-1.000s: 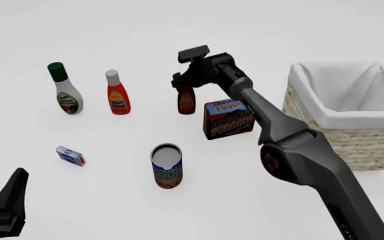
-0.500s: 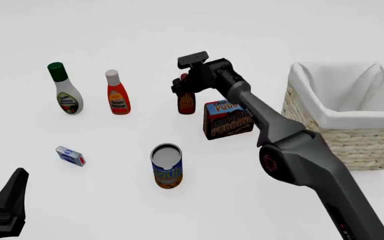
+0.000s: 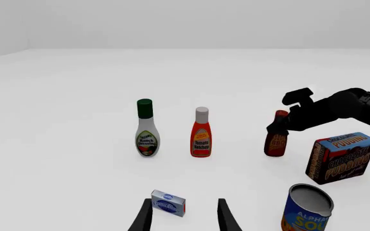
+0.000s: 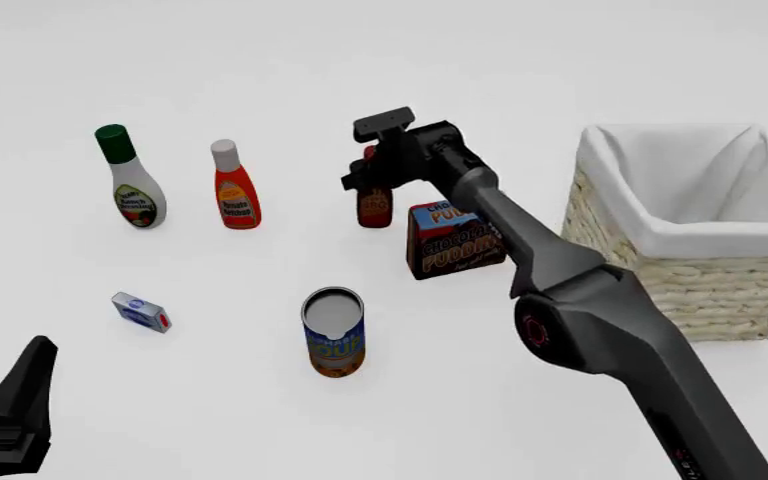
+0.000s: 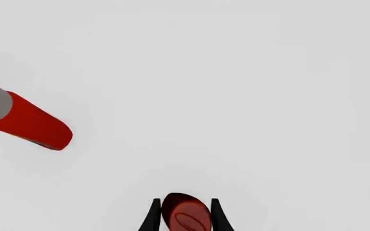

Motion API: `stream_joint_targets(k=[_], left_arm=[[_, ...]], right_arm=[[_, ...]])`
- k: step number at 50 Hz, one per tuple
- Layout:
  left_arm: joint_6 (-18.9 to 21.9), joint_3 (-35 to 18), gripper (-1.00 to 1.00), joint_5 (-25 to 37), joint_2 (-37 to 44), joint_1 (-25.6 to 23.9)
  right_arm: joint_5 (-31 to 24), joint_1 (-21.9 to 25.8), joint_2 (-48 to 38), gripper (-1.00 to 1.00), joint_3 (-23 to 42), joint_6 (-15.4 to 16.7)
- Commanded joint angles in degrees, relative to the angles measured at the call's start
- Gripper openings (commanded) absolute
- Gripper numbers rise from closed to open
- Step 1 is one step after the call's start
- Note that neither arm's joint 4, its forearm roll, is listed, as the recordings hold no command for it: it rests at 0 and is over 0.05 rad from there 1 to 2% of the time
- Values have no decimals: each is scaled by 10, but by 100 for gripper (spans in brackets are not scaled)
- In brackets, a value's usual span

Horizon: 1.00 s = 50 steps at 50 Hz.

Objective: Pick the bbq sauce and place it in the basket.

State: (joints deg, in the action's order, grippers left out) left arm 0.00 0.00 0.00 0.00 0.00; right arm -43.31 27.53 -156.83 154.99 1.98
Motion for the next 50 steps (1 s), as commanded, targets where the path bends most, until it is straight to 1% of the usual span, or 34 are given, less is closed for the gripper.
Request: stream_joint_targets(k=[1, 3, 9, 15, 21, 36, 37, 42, 50], left_arm=[[0, 0, 100, 0, 0, 0], [0, 0, 100, 0, 0, 0], [0, 0, 100, 0, 0, 0], [0, 0, 100, 0, 0, 0], [0, 0, 100, 0, 0, 0], [0, 0, 100, 0, 0, 0], [0, 0, 100, 0, 0, 0], [0, 0, 100, 0, 0, 0], [0, 0, 100, 0, 0, 0]], right_arm=[[-2, 2, -1, -100, 4, -7], [-3, 2, -2, -100, 6, -7], [21, 3, 20, -100, -40, -7], [25, 4, 31, -100, -51, -6], [15, 6, 36, -100, -40, -5], [28, 6, 86, -100, -85, 2], [34, 6, 99, -100, -100, 5], [45, 6, 125, -100, -131, 8], [56, 9, 160, -100, -167, 12]])
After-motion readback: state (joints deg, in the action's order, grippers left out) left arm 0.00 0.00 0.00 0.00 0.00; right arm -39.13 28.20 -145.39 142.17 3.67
